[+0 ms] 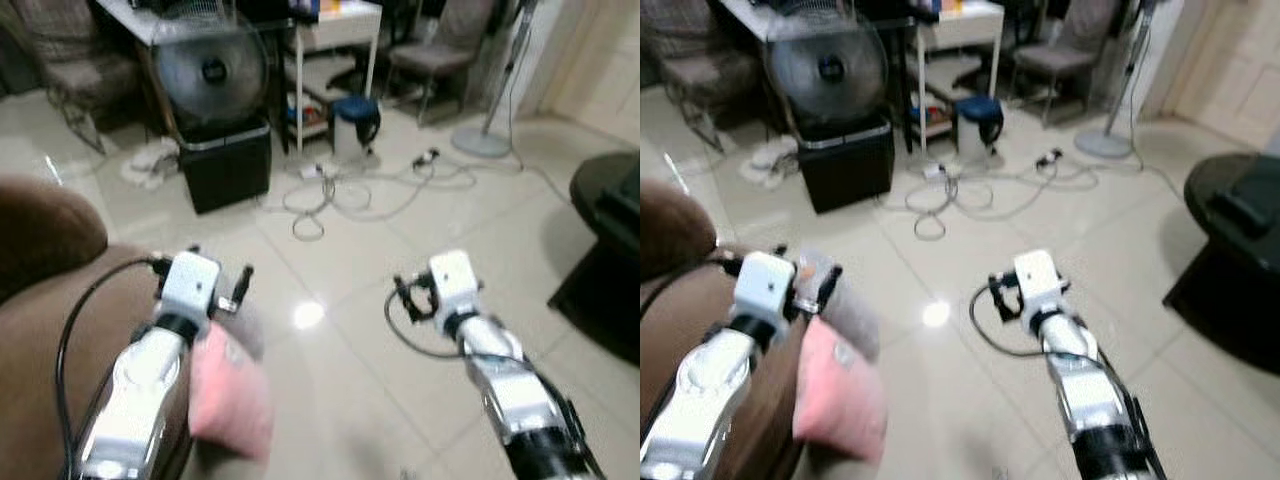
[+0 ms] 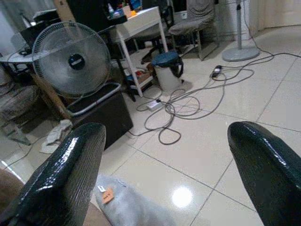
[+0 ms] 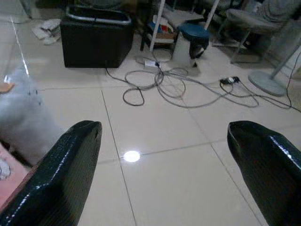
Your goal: Move the pillow to the sofa from floor
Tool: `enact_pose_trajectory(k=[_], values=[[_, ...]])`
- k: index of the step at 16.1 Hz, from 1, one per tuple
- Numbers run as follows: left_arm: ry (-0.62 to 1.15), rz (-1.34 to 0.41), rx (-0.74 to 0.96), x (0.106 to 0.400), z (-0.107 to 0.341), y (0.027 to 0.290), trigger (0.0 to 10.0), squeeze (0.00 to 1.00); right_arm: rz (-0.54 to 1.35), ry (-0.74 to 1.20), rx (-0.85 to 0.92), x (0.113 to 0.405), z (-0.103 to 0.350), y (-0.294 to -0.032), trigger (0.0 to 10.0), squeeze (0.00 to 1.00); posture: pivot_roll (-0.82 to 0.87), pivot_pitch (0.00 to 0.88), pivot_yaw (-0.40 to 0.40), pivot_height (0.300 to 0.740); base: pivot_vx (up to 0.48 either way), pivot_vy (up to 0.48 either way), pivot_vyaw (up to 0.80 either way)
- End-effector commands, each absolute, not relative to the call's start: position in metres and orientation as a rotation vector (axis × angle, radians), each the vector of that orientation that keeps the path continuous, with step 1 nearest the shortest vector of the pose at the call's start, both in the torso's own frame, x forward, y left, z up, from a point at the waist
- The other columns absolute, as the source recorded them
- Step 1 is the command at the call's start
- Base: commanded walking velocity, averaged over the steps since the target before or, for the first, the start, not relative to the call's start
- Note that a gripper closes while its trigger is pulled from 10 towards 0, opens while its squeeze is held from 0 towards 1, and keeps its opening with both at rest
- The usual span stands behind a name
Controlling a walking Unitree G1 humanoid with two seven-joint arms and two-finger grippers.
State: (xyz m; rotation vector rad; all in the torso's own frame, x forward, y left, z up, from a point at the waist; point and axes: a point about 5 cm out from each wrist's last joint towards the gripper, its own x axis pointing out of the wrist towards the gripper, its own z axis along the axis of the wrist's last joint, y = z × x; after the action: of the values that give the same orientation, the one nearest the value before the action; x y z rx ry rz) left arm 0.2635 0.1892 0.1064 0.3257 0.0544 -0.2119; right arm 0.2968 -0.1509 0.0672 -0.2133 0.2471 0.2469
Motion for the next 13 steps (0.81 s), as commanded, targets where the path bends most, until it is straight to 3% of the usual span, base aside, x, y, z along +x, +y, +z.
enact_pose_trajectory(k=[1,13], values=[[0.047,-0.196,0.349,0.263,0.11,0.1961,10.0,0.0,0.26,0.229,-0.194,0.2983,0.0713,-0.1435,10.0,0.0,0.12,0.0,-0.016,0.74,0.36,0.0,0.0],[0.062,-0.201,0.345,0.2597,0.1073,0.1949,10.0,0.0,0.265,0.243,-0.191,0.2927,0.0703,-0.1451,10.0,0.0,0.11,0.0,-0.009,0.74,0.357,0.0,0.04]])
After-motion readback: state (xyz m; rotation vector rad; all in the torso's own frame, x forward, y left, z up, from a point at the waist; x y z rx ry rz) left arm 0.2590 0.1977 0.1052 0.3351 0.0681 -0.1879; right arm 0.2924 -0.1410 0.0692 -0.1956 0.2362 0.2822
